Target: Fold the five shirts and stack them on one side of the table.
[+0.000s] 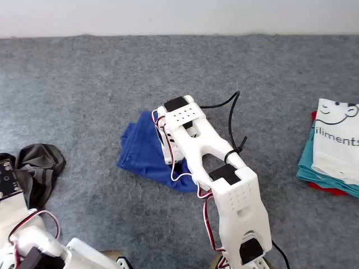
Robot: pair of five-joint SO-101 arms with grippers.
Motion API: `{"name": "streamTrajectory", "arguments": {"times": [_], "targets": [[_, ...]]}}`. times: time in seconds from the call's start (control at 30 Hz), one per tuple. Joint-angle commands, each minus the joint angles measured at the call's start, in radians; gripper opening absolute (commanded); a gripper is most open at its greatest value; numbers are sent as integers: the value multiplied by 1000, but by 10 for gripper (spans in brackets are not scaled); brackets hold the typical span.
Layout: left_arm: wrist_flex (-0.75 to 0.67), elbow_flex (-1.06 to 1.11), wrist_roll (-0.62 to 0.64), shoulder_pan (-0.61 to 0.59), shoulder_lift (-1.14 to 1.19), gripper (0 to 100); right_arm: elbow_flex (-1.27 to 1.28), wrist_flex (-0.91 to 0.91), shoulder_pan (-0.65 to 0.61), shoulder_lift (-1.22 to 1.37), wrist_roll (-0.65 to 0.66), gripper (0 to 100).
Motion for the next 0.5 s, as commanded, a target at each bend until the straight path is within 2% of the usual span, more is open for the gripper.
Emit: {"name": "streamTrajectory", "arguments": {"times": [0.0, 0.13, 0.23, 0.37, 0.47], "targets": [[-15, -10, -6, -2, -5, 18, -34, 117, -4, -39, 68, 9], [-12, -12, -32, -8, -5, 18, 63, 117, 19, -160, 164, 9], [-11, -12, -69, -9, -5, 18, 166, 113, 59, -271, 298, 9], [-11, -12, -72, -9, -5, 18, 288, 91, 208, -377, 575, 9], [-12, -12, -72, -9, -5, 18, 302, -10, 372, -381, 884, 8]]}}
